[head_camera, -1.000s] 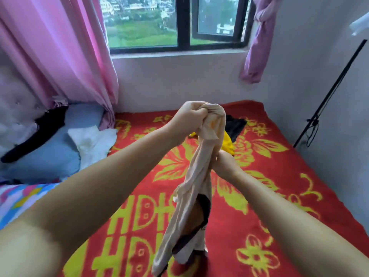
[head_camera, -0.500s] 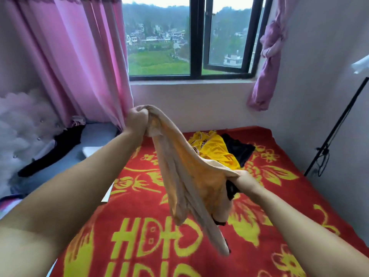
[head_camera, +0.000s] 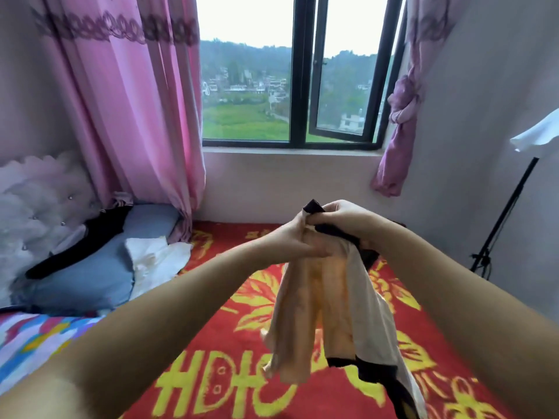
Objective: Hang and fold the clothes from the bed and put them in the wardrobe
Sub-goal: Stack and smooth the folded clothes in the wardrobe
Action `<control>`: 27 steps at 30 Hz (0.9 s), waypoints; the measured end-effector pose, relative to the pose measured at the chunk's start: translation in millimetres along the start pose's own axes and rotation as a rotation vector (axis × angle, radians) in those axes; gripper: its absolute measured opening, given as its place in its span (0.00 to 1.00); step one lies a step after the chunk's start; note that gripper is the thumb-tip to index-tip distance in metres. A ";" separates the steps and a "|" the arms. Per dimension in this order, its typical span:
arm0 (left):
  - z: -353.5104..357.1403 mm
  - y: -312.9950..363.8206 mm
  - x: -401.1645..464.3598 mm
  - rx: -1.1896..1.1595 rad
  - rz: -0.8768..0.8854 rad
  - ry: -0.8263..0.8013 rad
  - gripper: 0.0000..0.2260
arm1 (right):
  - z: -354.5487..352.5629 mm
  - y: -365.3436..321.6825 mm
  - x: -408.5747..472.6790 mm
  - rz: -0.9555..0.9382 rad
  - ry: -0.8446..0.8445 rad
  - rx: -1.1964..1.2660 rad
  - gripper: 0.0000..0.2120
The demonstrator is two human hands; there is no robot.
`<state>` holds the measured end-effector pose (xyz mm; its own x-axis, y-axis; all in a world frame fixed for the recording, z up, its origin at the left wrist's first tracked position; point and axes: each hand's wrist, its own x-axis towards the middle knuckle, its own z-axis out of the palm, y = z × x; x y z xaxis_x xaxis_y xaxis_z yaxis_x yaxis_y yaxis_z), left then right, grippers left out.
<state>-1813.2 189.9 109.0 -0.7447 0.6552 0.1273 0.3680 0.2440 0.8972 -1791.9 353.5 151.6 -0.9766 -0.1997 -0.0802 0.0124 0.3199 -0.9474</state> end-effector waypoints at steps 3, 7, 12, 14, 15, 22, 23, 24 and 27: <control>11.2 9.7 7.6 -0.099 -0.013 0.190 0.11 | -2.3 -2.4 -7.4 -0.002 0.101 -0.047 0.12; -2.8 17.1 15.5 -0.198 -0.031 0.338 0.04 | -20.1 10.9 -27.3 0.140 -0.051 -0.167 0.18; -21.6 35.9 21.3 -0.349 -0.004 0.420 0.05 | -14.1 34.9 -39.6 0.172 -0.233 -0.338 0.17; -20.5 43.5 21.5 -0.322 0.029 0.361 0.07 | 0.2 39.6 -36.1 0.141 -0.181 -0.306 0.17; -19.3 46.2 21.5 -0.296 0.032 0.346 0.09 | 7.2 39.7 -33.5 0.129 -0.136 -0.291 0.14; -61.4 28.2 5.9 -0.034 -0.019 0.759 0.07 | -11.3 5.9 -35.8 0.094 0.114 -0.080 0.06; -67.3 21.9 0.9 0.008 -0.052 0.748 0.07 | -16.4 -3.7 -37.9 0.056 0.170 0.009 0.08; -71.1 15.1 -3.2 0.037 -0.091 0.703 0.05 | -19.7 -14.1 -39.6 0.030 0.216 0.108 0.08; -62.1 6.6 -10.3 0.262 -0.214 0.589 0.14 | -16.6 -42.7 -38.9 0.054 0.226 0.414 0.11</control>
<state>-1837.7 140.3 139.8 -0.9679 0.0924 0.2338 0.2461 0.5385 0.8059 -1758.0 363.0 200.3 -0.9939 0.0280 -0.1068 0.1043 -0.0808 -0.9913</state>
